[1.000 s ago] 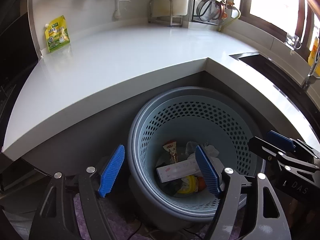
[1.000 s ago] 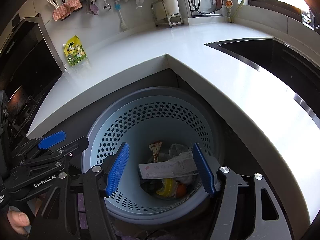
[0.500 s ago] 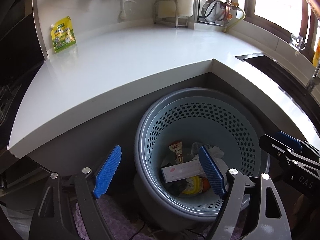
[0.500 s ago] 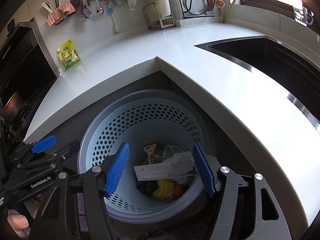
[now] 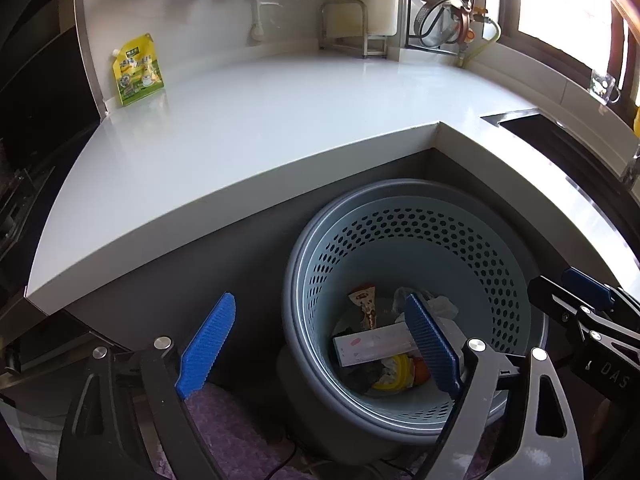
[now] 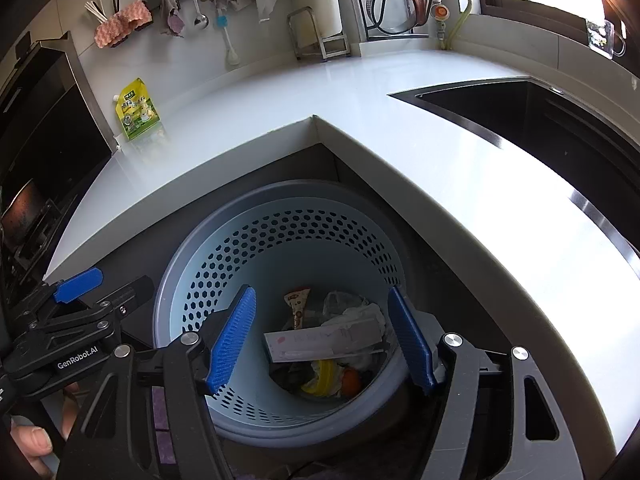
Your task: Collect trash
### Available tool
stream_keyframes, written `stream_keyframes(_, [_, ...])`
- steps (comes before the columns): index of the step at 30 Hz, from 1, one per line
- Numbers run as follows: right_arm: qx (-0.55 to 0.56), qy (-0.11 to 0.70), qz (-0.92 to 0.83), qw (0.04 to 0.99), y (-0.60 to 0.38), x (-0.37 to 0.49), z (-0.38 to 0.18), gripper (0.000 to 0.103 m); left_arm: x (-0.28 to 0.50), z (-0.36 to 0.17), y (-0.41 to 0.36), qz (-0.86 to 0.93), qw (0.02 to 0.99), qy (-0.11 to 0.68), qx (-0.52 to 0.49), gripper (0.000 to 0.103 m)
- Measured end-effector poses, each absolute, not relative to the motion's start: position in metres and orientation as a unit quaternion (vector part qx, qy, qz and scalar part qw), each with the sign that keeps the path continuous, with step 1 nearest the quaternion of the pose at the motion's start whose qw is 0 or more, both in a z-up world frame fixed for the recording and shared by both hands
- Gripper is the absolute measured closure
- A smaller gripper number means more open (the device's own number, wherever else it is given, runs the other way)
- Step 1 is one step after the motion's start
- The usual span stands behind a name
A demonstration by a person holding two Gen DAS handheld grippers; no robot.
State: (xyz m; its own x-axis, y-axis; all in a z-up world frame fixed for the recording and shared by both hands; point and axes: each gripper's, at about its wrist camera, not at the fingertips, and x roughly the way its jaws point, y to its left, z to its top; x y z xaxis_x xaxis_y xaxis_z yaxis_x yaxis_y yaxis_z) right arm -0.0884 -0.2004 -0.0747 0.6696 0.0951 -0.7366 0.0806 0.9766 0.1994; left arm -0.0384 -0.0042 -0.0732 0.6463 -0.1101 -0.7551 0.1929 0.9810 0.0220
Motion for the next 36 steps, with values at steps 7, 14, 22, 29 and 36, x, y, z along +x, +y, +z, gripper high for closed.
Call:
stream_keyframes(7, [0.104, 0.409, 0.000, 0.907, -0.1986, -0.0877, -0.0750, 0.037, -0.0387, -0.0713, -0.0007, -0.076, 0.908, 0.410, 0.044, 0.011])
stream_keyframes(14, [0.101, 0.409, -0.001, 0.907, -0.1971, -0.0873, -0.0755, 0.036, -0.0390, -0.0705, 0.0011, -0.072, 0.909, 0.409, 0.044, 0.008])
stream_keyframes(22, [0.096, 0.410, -0.001, 0.907, -0.1945, -0.0886, -0.0774, 0.036, -0.0376, -0.0707, 0.0027, -0.067, 0.906, 0.415, 0.045, 0.007])
stream_keyframes(29, [0.093, 0.411, -0.002, 0.907, -0.1934, -0.0889, -0.0773, 0.036, -0.0378, -0.0713, 0.0010, -0.061, 0.907, 0.414, 0.051, 0.007])
stream_keyframes(36, [0.094, 0.412, -0.002, 0.907, -0.1928, -0.0891, -0.0776, 0.036, -0.0394, -0.0705, -0.0004, -0.060, 0.909, 0.409, 0.054, 0.007])
